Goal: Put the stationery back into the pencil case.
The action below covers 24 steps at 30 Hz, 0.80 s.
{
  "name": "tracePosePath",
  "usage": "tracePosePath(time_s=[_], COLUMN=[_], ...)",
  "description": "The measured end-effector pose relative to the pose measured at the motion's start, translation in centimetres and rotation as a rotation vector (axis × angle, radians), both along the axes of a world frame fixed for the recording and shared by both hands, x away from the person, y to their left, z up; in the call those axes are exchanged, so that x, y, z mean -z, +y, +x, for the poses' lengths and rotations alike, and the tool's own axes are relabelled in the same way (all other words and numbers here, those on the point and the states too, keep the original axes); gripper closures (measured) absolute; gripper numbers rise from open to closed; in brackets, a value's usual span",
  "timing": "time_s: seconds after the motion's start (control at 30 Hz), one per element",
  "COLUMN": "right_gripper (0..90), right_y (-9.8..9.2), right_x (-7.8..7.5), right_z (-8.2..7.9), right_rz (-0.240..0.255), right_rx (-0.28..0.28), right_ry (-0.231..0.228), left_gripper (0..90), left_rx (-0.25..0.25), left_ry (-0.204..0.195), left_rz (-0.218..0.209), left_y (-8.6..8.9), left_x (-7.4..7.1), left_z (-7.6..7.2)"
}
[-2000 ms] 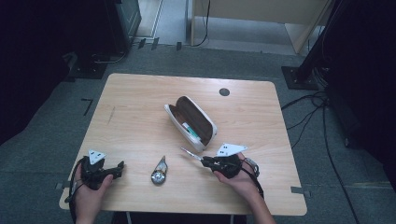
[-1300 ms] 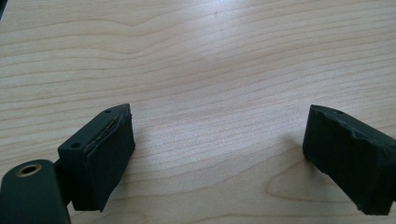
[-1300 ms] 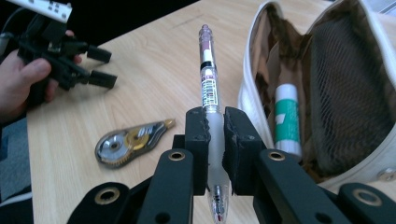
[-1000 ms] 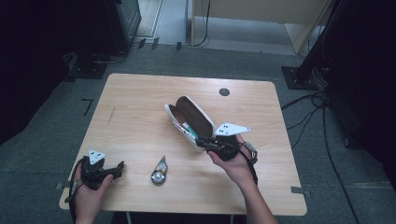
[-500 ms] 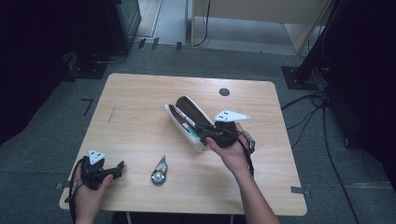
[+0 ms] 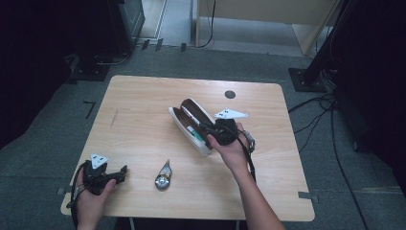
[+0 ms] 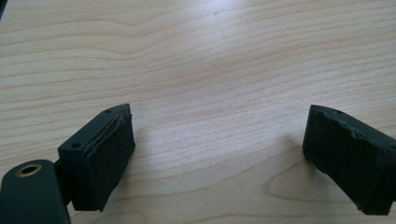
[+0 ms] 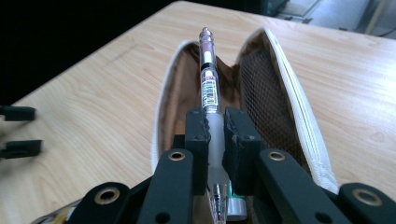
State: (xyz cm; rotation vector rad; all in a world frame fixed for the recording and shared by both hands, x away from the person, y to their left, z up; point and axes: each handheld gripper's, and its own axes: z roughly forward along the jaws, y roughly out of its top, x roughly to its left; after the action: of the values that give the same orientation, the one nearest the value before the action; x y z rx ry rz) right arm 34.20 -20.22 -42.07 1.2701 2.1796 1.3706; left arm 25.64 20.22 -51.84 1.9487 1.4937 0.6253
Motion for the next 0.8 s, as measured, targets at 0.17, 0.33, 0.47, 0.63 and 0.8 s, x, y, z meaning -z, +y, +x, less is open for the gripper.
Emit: tracePosePath(time_s=[0.17, 0.33, 0.47, 0.63, 0.8], right_gripper=[80.9, 80.9, 80.8, 80.8, 80.7], right_y=[0.5, 1.0, 1.3, 1.6, 1.8], right_x=[1.4, 2.6, 3.4, 4.2, 4.8], right_z=[0.7, 1.1, 1.4, 1.8, 2.0], right_rz=[-0.033, -0.067, -0.086, -0.096, -0.134], right_rx=[0.024, 0.033, 0.032, 0.036, 0.037], right_ry=[0.033, 0.053, 0.069, 0.098, 0.132], left_gripper=[9.1, 9.1, 9.1, 9.1, 9.1], left_rx=[0.0, 0.0, 0.0, 0.0, 0.006], left_ry=[0.0, 0.0, 0.0, 0.0, 0.003], left_rz=[0.0, 0.0, 0.0, 0.0, 0.002], left_y=[0.0, 0.0, 0.0, 0.0, 0.0], left_x=[0.0, 0.0, 0.0, 0.0, 0.0], left_z=[0.0, 0.0, 0.0, 0.0, 0.0])
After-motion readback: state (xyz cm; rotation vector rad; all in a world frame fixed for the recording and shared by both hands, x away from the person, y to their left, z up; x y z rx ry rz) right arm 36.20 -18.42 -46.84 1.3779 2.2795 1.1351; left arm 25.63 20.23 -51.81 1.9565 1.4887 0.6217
